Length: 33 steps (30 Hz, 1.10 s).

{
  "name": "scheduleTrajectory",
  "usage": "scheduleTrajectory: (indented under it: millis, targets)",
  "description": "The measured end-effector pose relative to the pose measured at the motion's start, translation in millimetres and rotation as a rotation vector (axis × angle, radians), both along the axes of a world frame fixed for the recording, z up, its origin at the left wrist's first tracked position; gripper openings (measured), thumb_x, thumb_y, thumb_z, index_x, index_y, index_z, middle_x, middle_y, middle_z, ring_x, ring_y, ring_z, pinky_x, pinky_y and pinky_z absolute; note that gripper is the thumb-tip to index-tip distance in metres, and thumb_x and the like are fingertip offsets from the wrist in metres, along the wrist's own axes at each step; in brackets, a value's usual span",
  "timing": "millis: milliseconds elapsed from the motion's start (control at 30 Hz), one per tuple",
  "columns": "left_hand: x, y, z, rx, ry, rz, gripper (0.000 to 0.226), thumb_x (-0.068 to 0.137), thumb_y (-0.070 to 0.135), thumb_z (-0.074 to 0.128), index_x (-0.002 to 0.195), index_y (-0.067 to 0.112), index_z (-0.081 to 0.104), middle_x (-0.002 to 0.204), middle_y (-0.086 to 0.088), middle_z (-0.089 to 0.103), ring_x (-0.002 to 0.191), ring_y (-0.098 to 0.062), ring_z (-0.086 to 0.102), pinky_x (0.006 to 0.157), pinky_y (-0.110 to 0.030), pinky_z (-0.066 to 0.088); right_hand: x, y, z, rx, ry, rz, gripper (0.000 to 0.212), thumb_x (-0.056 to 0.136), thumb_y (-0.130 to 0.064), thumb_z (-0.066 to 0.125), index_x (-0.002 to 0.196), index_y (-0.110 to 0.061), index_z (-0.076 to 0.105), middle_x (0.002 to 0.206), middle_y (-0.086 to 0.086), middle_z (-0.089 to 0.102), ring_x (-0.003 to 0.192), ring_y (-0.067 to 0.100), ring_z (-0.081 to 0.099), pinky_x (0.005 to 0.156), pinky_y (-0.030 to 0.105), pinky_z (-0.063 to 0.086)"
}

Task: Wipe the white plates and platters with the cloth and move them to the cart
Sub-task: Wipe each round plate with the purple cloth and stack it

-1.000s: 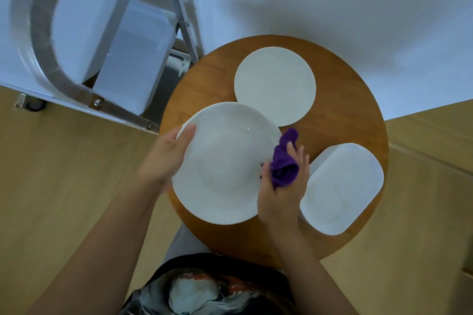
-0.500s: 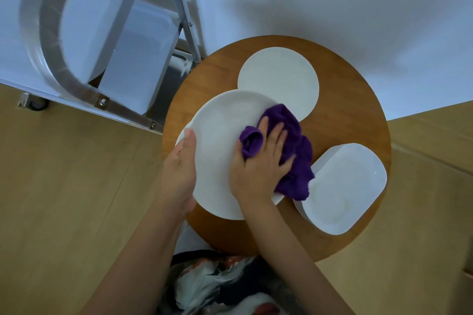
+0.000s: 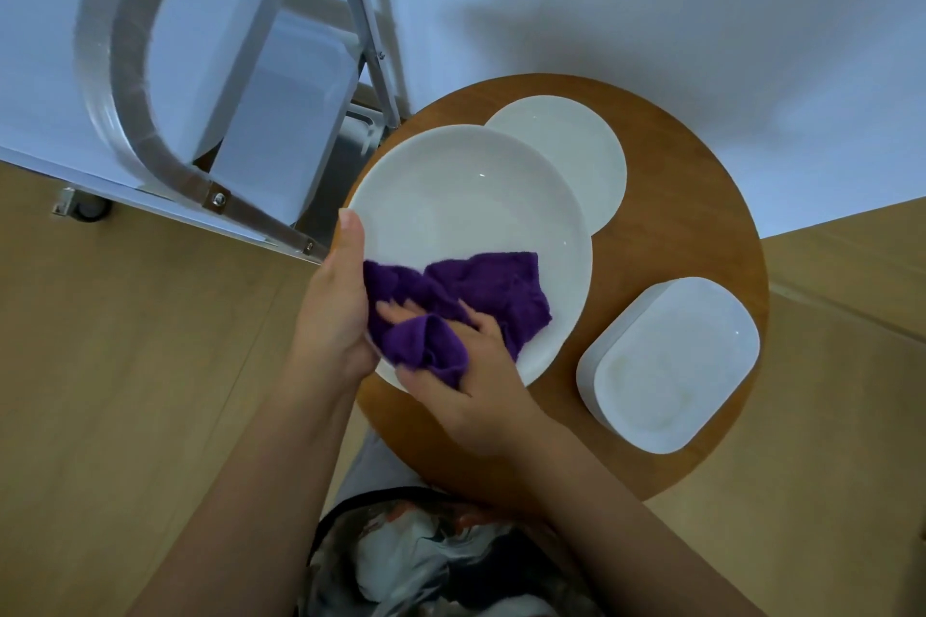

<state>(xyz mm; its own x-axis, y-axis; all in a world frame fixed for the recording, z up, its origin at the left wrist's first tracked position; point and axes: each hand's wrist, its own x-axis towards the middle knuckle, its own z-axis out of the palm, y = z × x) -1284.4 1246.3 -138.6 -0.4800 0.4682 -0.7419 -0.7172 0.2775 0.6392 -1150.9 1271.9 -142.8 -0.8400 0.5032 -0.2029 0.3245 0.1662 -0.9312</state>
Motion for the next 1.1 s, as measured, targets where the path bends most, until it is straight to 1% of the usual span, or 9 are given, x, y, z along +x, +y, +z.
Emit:
scheduleTrajectory:
  millis: [167, 333, 400, 500, 567, 667, 733, 900, 1100]
  targets:
    - [4, 1, -5, 0.097, -0.166, -0.098, 0.079, 0.069, 0.070, 0.045, 0.134, 0.025, 0.048, 0.127, -0.012, 0.060, 0.113, -0.033, 0.060, 0.092, -0.049, 0.050, 36, 19, -2, 0.235, -0.111, 0.134, 0.050, 0.087, -0.037, 0.054, 0.136, -0.031, 0.046, 0.134, -0.023, 0.044, 0.126, -0.024, 0.019, 0.111, 0.016, 0.002]
    - [3, -1, -4, -0.107, 0.046, -0.180, 0.094, 0.060, 0.078, 0.042, 0.138, 0.025, 0.042, 0.143, -0.002, 0.047, 0.130, -0.024, 0.046, 0.096, -0.036, 0.042, 61, 39, 10, 0.687, -0.338, 0.231, 0.057, 0.079, -0.044, 0.057, 0.133, -0.023, 0.053, 0.138, -0.001, 0.050, 0.132, 0.019, 0.042, 0.109, 0.049, 0.018]
    - [-4, -2, -5, -0.134, 0.083, -0.209, 0.093, 0.061, 0.078, 0.041, 0.137, 0.025, 0.043, 0.141, -0.002, 0.048, 0.129, -0.024, 0.046, 0.098, -0.037, 0.042, 63, 48, 20, 0.819, -0.400, 0.347, 0.057, 0.082, -0.050, 0.049, 0.133, -0.024, 0.052, 0.138, 0.001, 0.051, 0.131, 0.024, 0.043, 0.107, 0.056, 0.014]
    - [-13, 1, 4, 0.103, -0.190, -0.369, 0.081, 0.074, 0.070, 0.035, 0.138, 0.021, 0.045, 0.132, -0.016, 0.054, 0.120, -0.036, 0.052, 0.092, -0.049, 0.048, 60, 52, 26, 0.799, -0.355, 0.676, 0.064, 0.088, -0.059, 0.032, 0.144, -0.028, 0.033, 0.149, -0.004, 0.033, 0.140, 0.015, 0.015, 0.109, 0.058, -0.010]
    - [-14, 3, 7, 0.162, -0.255, -0.443, 0.079, 0.079, 0.065, 0.033, 0.139, 0.014, 0.043, 0.126, -0.021, 0.054, 0.112, -0.038, 0.055, 0.077, -0.041, 0.056, 51, 53, 25, 0.765, -0.299, 0.842, 0.066, 0.091, -0.060, 0.028, 0.148, -0.030, 0.019, 0.155, -0.006, 0.020, 0.140, 0.010, -0.002, 0.107, 0.047, -0.026]
    - [-6, 5, 7, 0.058, -0.249, -0.480, 0.082, 0.072, 0.066, 0.046, 0.131, 0.010, 0.052, 0.118, -0.020, 0.061, 0.106, -0.035, 0.061, 0.081, -0.040, 0.056, 33, 61, 22, 0.873, -0.205, 0.936, 0.068, 0.092, -0.061, 0.028, 0.149, -0.030, 0.009, 0.157, -0.003, 0.013, 0.143, 0.013, -0.006, 0.109, 0.042, -0.025]
    - [-3, 5, 5, 0.000, -0.243, -0.479, 0.082, 0.067, 0.070, 0.051, 0.121, 0.009, 0.061, 0.111, -0.019, 0.066, 0.101, -0.033, 0.065, 0.084, -0.043, 0.055, 20, 72, 18, 0.965, -0.167, 0.913, 0.068, 0.092, -0.060, 0.030, 0.149, -0.029, 0.011, 0.157, 0.000, 0.015, 0.143, 0.017, -0.006, 0.111, 0.044, -0.020]
    - [-4, 8, 10, 0.079, -0.222, -0.392, 0.077, 0.069, 0.074, 0.041, 0.113, 0.015, 0.066, 0.104, -0.015, 0.070, 0.094, -0.028, 0.069, 0.069, -0.038, 0.058, 5, 81, 5, 1.036, -0.140, 0.746, 0.063, 0.091, -0.056, 0.034, 0.147, -0.028, 0.025, 0.153, 0.003, 0.028, 0.144, 0.027, 0.012, 0.114, 0.052, -0.002]
    - [10, 1, 10, 0.226, -0.128, -0.191, 0.068, 0.077, 0.066, 0.039, 0.130, 0.025, 0.054, 0.119, -0.009, 0.066, 0.107, -0.025, 0.065, 0.081, -0.037, 0.055, -13, 89, -6, 0.918, -0.287, 0.179, 0.067, 0.090, -0.058, 0.025, 0.149, -0.028, 0.013, 0.157, 0.001, 0.018, 0.145, 0.024, 0.006, 0.115, 0.053, 0.004]
